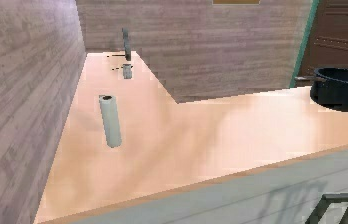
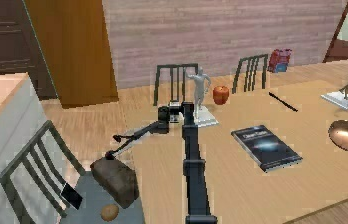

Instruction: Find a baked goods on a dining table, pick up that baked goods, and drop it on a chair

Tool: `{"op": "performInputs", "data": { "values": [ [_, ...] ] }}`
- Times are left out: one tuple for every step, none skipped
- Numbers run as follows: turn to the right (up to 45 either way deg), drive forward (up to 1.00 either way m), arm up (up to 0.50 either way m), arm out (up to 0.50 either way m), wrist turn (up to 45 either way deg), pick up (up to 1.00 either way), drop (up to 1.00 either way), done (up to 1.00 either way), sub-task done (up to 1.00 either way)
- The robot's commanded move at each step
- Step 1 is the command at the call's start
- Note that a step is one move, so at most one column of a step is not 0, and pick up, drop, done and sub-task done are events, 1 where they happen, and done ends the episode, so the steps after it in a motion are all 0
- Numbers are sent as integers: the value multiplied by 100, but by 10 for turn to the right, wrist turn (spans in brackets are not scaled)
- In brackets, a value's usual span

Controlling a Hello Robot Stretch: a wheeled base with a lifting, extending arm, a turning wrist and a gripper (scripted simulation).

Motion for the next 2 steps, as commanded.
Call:
{"op": "performInputs", "data": {
  "values": [
    [0,0,0,-8,0,0,0,0,0],
    [0,0,0,0,0,0,0,100,0]
  ]
}}
